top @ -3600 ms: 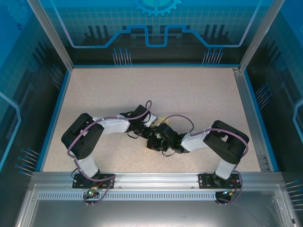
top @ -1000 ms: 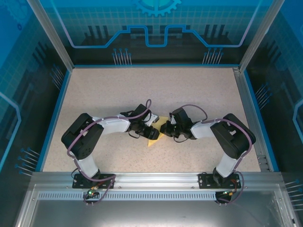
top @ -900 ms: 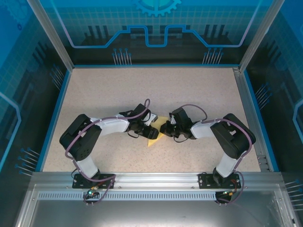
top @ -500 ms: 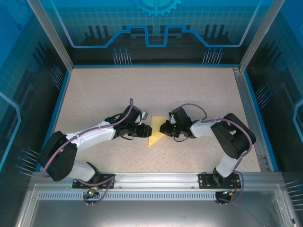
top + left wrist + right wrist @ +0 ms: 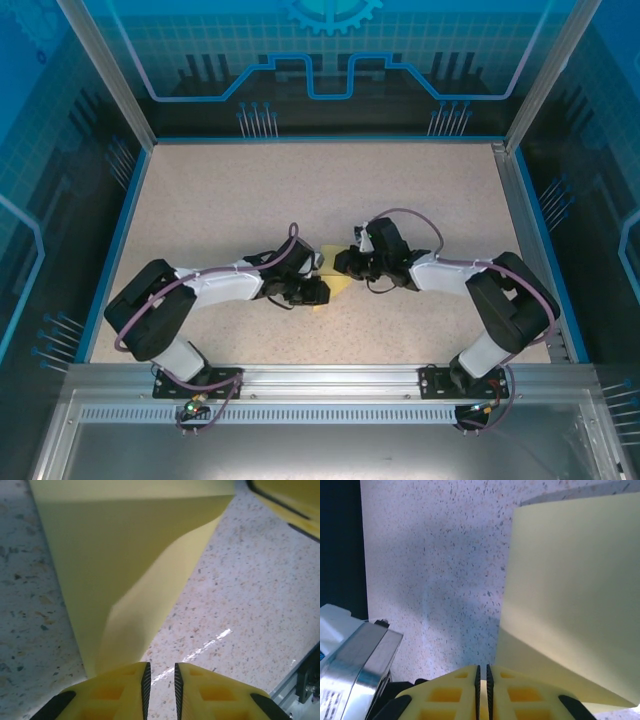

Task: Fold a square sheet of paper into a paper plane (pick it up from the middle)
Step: Third fold the triangle at the center of the table.

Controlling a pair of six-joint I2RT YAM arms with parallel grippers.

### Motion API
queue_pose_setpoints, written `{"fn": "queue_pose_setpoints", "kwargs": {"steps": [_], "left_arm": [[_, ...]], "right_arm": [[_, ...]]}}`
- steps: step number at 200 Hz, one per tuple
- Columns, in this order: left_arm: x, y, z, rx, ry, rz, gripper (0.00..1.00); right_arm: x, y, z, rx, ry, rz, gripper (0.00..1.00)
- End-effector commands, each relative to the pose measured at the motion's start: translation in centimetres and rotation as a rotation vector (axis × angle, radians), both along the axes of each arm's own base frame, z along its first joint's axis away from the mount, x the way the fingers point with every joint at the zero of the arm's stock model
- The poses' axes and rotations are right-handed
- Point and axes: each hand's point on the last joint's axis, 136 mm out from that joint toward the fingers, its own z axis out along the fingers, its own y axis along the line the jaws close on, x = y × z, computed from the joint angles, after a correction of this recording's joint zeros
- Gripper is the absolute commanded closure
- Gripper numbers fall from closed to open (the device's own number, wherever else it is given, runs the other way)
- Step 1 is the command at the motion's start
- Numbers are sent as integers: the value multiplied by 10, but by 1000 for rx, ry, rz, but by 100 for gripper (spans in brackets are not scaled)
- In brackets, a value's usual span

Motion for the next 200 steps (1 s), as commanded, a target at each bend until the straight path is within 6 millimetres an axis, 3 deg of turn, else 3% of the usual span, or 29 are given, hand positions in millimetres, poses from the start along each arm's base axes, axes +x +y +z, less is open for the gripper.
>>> {"fn": "queue_pose_setpoints", "kwargs": {"steps": [1,35,140,200], "left_arm": [[1,3,-8,34,-6,13,76],[2,3,-16,40,-9,2,78],[-5,8,-35,83,19,-27,81],[-4,11,-31,97,4,-27,81]], "right_arm": [[-21,5,-7,-18,30,61,87],[-33,9,-19,-34,51,85,89],[-36,30,-38,-10,106,134,90],[-37,16,-63,-80,122,105,91]]}}
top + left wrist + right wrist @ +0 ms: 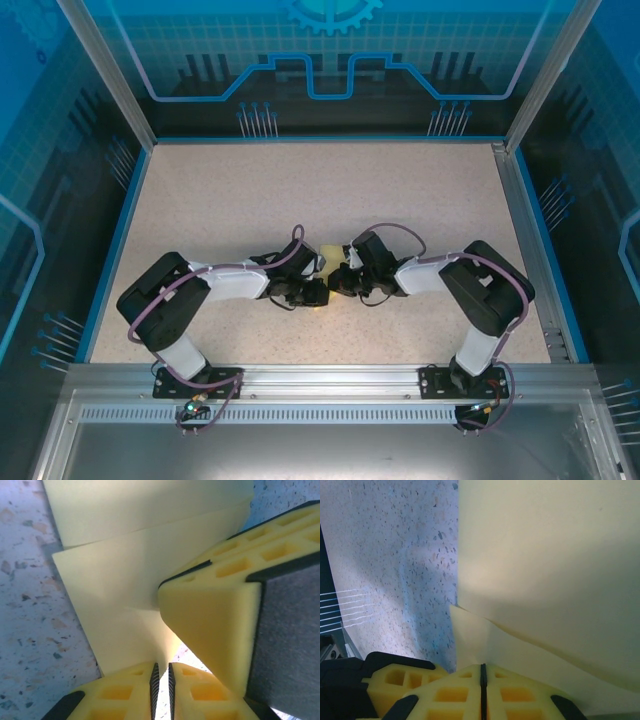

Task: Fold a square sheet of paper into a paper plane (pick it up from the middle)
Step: Third fold the triangle at the center of the table.

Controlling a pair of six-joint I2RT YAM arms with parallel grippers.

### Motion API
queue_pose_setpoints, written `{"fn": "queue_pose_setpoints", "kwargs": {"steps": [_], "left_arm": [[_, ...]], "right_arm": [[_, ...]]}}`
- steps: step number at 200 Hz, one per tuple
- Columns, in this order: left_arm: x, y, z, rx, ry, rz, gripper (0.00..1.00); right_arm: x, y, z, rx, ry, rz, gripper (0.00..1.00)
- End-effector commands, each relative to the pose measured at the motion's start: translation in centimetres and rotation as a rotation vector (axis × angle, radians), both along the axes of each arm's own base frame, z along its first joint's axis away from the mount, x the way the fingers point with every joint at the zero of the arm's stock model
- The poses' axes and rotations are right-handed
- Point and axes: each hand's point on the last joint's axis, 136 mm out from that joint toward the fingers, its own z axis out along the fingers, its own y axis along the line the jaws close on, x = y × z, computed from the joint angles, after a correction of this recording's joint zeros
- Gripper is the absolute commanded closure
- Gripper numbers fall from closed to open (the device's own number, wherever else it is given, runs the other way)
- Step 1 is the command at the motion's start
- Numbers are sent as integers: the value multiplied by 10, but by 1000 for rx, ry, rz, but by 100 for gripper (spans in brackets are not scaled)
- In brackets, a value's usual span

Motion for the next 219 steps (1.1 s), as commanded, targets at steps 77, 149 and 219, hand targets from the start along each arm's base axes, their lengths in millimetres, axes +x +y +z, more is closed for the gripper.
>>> {"fn": "queue_pose_setpoints", "kwargs": {"steps": [77,149,219], "left_arm": [[-12,19,-13,70,-3,-9,78],[-20,35,-29,140,28,24,87],[-22,39,-31,156,32,30,89]], "right_arm": [[-1,-15,-29,-14,17,-10,91],[20,-29,-20,21,-57,-33,89],[41,-48,-12,52,-128,-77,88]]}}
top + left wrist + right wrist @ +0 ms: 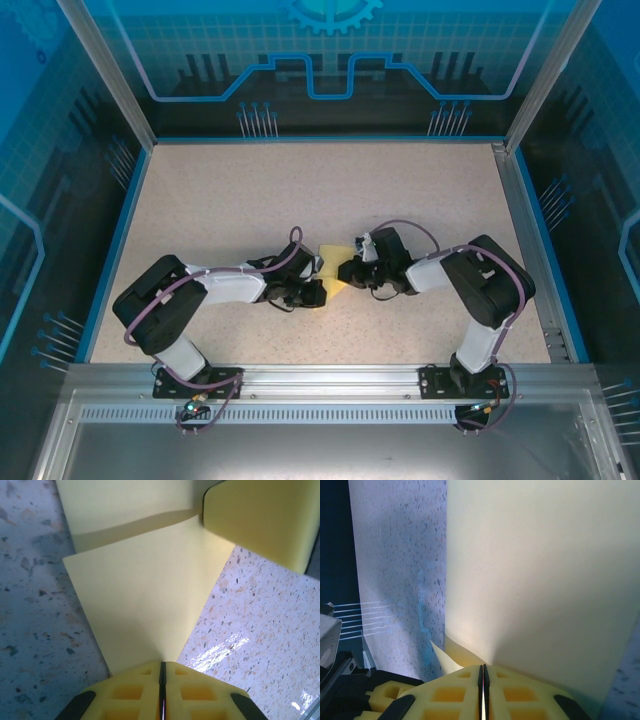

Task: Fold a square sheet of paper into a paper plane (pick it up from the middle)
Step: Third fold the triangle at the center of the table.

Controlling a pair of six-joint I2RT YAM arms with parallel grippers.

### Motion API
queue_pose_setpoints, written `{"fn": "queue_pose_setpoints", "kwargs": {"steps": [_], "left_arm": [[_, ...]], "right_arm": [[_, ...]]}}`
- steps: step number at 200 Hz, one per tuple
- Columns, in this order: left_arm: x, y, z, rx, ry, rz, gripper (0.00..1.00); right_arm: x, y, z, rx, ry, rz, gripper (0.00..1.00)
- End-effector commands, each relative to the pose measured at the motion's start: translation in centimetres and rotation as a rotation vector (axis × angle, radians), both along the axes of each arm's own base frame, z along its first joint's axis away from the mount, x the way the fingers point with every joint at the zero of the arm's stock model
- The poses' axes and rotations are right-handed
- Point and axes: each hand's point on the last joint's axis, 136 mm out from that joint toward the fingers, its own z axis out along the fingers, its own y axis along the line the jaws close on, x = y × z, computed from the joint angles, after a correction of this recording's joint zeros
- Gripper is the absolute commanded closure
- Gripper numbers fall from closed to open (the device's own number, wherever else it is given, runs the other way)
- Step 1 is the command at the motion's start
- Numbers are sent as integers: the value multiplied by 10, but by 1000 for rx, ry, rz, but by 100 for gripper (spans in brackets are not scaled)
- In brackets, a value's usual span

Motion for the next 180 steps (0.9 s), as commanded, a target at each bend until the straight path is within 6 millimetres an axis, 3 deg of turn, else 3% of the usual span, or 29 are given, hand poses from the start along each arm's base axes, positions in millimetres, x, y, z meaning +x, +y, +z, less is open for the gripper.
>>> {"fn": "queue_pose_setpoints", "kwargs": {"steps": [1,58,99,138,180], "left_arm": [[-23,33,-29,150,71,17,89],[-23,33,-27,146,68,15,89],[-23,32,-25,138,65,13,89],[-21,30,-22,129,58,13,88],[-18,26,-19,116,50,14,88]], "right_arm": [[11,-22,-13,-46,-35,-50,87],[21,-37,-14,-8,-62,-93,86],[25,-33,15,32,-104,-77,84],[8,-11,41,32,-137,6,83],[-15,15,28,-12,-52,56,85]]}}
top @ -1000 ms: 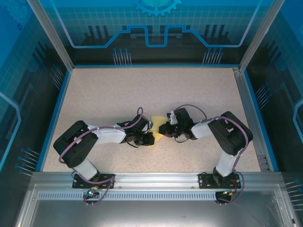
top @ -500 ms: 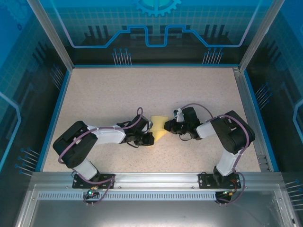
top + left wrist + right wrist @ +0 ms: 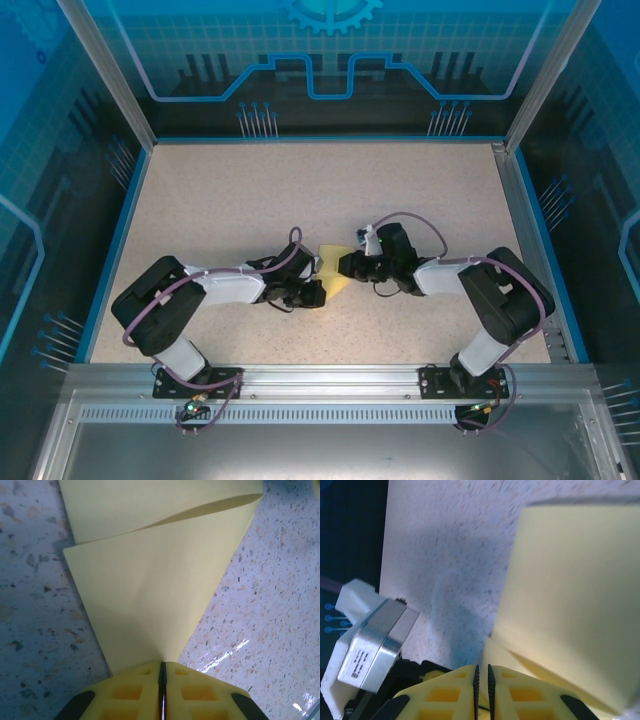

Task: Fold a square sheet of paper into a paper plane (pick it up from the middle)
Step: Third fold the triangle at the center of the table.

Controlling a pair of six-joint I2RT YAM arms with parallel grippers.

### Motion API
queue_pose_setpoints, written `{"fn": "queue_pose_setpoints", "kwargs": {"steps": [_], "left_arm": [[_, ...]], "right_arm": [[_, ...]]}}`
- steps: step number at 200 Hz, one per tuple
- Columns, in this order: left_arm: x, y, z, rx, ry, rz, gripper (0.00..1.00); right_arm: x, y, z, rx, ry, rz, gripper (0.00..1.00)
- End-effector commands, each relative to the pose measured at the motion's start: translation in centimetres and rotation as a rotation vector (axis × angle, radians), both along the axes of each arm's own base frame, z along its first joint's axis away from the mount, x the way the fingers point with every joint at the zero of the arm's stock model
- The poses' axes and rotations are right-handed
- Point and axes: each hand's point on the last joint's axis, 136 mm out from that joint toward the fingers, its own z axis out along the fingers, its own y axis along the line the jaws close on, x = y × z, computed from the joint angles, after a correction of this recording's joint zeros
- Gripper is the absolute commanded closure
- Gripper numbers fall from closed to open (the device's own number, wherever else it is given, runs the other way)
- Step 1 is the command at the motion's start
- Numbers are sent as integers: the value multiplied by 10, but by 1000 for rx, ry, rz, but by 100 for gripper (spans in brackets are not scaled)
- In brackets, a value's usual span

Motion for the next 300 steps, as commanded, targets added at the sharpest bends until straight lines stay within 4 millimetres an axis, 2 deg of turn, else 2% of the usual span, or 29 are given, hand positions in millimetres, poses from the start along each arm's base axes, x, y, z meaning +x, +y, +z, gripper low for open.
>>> {"fn": "queue_pose_setpoints", "kwargs": {"steps": [1,27,69,90,129,157,178,194,236,300], "left_arm": [[-17,24,-19,110,57,11,87],[-15,21,-15,96,50,9,87],[-13,18,-4,75,30,6,83],[-11,16,10,46,5,10,78],[-11,2,40,-55,-15,-14,78],[-12,-11,50,-128,7,-21,79],[-12,-21,48,-169,41,-32,79],[-11,-18,35,-140,69,-13,80],[-11,5,-1,-62,134,51,81],[-23,24,-21,-25,202,83,81]], "right_arm": [[-14,9,-14,-52,71,17,85],[-22,16,-33,-107,121,25,87],[-26,-2,-66,-213,216,-29,88],[-28,-3,-71,-230,229,-24,88],[-28,-1,-72,-227,235,-19,88],[-28,-2,-72,-232,236,-21,88],[-29,-2,-73,-234,238,-19,88],[-29,-2,-73,-235,238,-19,88],[-29,-2,-77,-243,246,-22,88],[-31,-5,-81,-262,256,-20,87]]}}
